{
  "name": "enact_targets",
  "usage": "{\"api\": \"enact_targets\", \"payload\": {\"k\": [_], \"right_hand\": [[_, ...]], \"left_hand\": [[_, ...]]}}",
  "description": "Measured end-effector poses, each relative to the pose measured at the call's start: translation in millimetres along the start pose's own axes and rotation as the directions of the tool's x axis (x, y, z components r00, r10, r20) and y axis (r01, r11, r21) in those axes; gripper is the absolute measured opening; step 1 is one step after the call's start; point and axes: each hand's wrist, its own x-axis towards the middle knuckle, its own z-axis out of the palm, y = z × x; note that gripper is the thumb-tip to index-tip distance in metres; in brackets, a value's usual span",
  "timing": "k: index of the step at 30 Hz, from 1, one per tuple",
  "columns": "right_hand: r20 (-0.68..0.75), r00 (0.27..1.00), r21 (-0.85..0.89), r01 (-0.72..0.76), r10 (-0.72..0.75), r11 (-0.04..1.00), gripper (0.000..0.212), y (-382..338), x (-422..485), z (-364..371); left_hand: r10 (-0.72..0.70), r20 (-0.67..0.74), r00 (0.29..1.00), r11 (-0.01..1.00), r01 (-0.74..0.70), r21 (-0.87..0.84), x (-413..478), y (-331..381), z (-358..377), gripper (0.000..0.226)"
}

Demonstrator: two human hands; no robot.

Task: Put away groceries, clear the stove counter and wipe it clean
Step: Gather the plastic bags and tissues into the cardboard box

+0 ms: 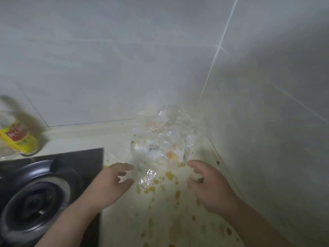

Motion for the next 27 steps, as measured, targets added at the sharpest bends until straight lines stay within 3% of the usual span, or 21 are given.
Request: {"api": "enact_targets", "payload": {"k": [4, 7, 12, 15, 23, 27], "right_hand": [[-0.053, 0.997, -0.051, 0.059, -0.062, 0.997, 0.047, 7, 52, 5], [-0.117, 0.978, -0.118, 0.161, -0.174, 0.980, 0.053, 8, 89, 9], [-0.049, 0.982, -0.159, 0.173, -0.182, 0.972, 0.072, 7, 141, 17], [0.009, 0.988, -0.168, 0.156, -0.157, 0.973, 0.078, 4, 159, 23], [-0.026, 0.974, -0.282, 0.208, -0.224, 0.937, 0.072, 6, 187, 30], [0.141, 0.963, -0.317, 0.262, -0.228, 0.911, 0.104, -2, 190, 33]], "left_hand": [[0.015, -0.077, 0.997, 1.000, -0.014, 0.018, 47, -11, 8, 0.048], [-0.002, -0.093, 0.996, 0.998, 0.008, 0.064, 73, -8, 12, 0.076], [-0.229, -0.142, 0.963, 0.927, 0.260, 0.269, 108, 4, 18, 0.101], [-0.308, -0.115, 0.944, 0.930, 0.325, 0.171, 118, -2, 27, 0.110], [-0.322, -0.190, 0.927, 0.938, 0.340, 0.068, 126, -6, 42, 0.086], [-0.287, -0.232, 0.929, 0.957, 0.287, -0.034, 134, -10, 48, 0.068]]}}
